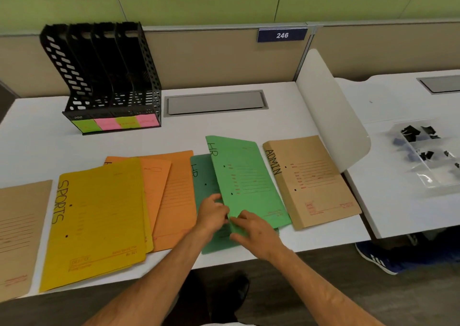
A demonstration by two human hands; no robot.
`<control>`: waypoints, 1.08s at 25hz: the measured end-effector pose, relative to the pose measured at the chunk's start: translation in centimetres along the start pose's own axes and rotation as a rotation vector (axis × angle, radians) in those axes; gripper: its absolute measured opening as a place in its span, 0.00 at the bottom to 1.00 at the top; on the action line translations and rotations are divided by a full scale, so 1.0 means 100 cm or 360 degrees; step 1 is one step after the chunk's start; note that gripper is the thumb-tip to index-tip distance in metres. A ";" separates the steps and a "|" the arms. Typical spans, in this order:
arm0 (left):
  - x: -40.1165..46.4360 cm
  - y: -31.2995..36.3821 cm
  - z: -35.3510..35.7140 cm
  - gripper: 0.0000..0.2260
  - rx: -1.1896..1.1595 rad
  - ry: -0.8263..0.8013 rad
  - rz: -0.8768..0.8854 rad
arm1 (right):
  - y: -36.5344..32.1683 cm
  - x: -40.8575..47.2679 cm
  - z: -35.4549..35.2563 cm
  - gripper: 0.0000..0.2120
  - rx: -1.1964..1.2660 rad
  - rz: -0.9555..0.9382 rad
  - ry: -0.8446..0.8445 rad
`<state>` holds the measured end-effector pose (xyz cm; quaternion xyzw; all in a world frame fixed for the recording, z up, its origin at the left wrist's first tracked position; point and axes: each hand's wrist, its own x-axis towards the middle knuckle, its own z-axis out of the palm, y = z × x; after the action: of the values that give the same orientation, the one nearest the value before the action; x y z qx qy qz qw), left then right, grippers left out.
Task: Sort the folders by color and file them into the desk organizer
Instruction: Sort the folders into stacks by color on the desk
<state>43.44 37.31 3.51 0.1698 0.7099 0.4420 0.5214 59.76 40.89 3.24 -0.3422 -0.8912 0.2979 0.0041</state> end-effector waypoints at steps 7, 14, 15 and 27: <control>-0.001 -0.038 -0.050 0.18 0.0059 0.0180 -0.0062 | 0.026 -0.002 0.024 0.27 0.0030 0.0213 -0.0057; 0.002 -0.075 -0.057 0.19 0.0304 0.0190 -0.0051 | 0.060 -0.009 0.048 0.34 -0.0141 0.0581 -0.0325; 0.002 -0.076 -0.057 0.19 0.0345 0.0154 -0.0044 | 0.064 -0.012 0.051 0.34 -0.0146 0.0594 -0.0374; -0.024 -0.065 -0.112 0.29 0.0725 0.0206 0.0145 | -0.017 0.023 0.062 0.35 -0.0131 0.0168 -0.0207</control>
<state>35.86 27.04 0.40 0.2862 0.8148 0.3033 0.4026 55.66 38.09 -1.39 -0.3685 -0.8818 0.2824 -0.0836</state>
